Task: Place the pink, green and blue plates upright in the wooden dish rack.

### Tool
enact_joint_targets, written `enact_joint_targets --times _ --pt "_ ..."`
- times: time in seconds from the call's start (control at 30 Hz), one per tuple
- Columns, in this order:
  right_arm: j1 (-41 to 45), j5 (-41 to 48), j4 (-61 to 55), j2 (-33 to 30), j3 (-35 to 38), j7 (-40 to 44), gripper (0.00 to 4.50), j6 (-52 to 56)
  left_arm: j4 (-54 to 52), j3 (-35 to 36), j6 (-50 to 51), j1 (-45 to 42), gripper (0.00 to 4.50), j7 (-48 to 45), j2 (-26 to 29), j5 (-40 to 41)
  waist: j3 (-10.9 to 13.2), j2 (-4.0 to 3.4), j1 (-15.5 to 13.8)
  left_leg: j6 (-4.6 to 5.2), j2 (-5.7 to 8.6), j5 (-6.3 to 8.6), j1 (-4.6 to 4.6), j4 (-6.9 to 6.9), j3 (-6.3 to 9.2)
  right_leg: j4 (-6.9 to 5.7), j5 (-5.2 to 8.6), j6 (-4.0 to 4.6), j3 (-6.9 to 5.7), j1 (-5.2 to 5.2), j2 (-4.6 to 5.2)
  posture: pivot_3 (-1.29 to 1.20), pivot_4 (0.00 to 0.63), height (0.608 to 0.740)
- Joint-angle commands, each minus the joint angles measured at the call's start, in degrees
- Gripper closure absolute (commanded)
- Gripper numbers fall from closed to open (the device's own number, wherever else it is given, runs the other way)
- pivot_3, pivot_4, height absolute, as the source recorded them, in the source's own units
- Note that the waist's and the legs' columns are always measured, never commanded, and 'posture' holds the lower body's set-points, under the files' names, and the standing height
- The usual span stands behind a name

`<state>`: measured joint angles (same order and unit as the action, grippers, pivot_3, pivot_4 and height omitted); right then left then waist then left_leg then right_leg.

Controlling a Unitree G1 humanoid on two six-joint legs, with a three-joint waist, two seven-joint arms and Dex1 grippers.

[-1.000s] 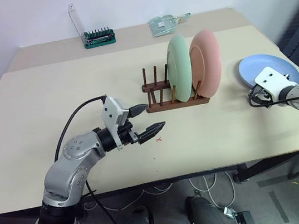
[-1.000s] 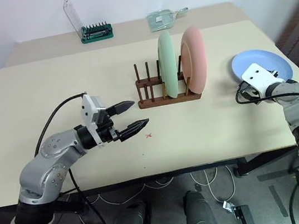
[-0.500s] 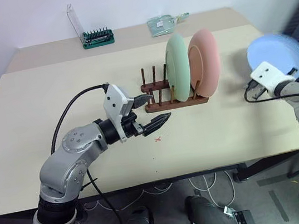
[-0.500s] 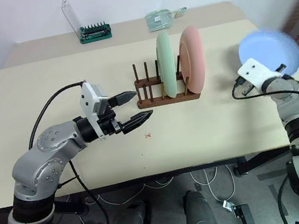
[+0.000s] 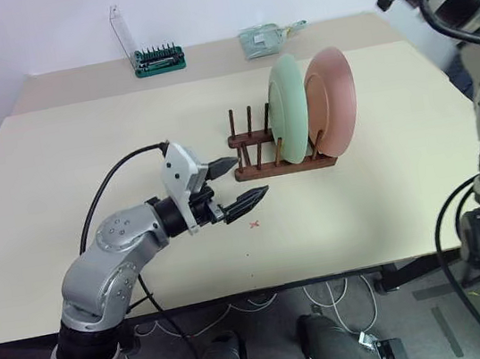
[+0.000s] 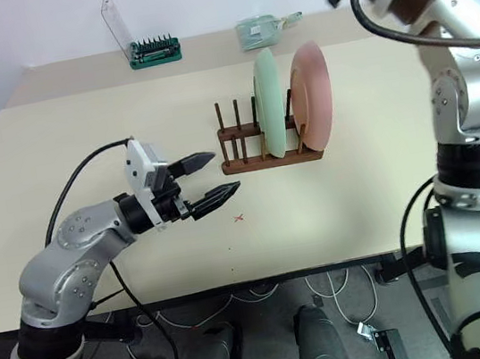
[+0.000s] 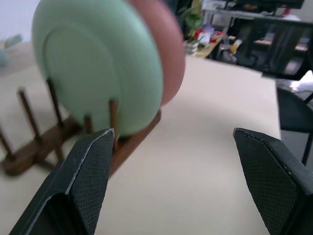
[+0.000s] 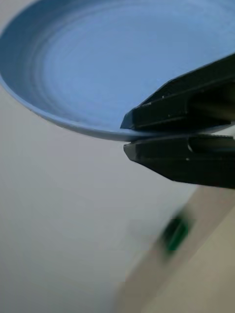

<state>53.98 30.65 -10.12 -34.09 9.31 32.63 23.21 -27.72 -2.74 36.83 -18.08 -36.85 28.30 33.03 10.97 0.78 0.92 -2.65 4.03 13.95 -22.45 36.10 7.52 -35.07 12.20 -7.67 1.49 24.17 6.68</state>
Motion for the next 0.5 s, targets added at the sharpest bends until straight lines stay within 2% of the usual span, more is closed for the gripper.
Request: enact_joint_targets --times 0.03,0.17,0.33,0.5 --pt "0.14 12.10 -8.92 4.42 0.38 -2.45 4.46 8.30 0.37 4.41 -3.56 1.79 0.48 -0.90 1.59 -0.68 0.03 -0.04 -0.04 0.00 0.00 0.00 0.00 0.01 0.01 -0.03 0.00 0.01 0.00 0.01 0.00 0.00 0.150 0.740" --pt "0.56 17.94 -11.03 9.57 0.09 -6.98 4.46 13.33 2.22 6.49 -5.71 3.34 0.48 -1.67 3.22 -1.32 0.01 -0.02 -0.31 0.00 0.03 0.00 -0.04 0.02 0.04 -0.04 0.00 0.01 -0.01 0.04 0.02 0.00 0.150 0.740" --pt "0.72 26.40 -7.73 25.74 -2.19 -24.81 4.46 22.18 6.85 10.48 -9.52 5.72 0.48 -2.74 6.02 -3.30 0.00 -0.09 0.75 -0.03 -0.04 -0.02 0.04 -0.16 0.01 -0.26 -0.01 0.04 0.01 0.27 -0.05 0.00 0.150 0.740" --pt "-0.63 29.94 -5.50 31.76 -0.86 -34.74 4.46 26.62 6.14 11.02 -10.52 8.09 0.48 -3.22 5.99 -3.17 0.00 -0.09 0.17 -0.07 0.00 -0.04 -0.04 -0.17 0.07 -0.24 0.03 0.10 0.00 0.30 -0.01 0.00 0.150 0.740"
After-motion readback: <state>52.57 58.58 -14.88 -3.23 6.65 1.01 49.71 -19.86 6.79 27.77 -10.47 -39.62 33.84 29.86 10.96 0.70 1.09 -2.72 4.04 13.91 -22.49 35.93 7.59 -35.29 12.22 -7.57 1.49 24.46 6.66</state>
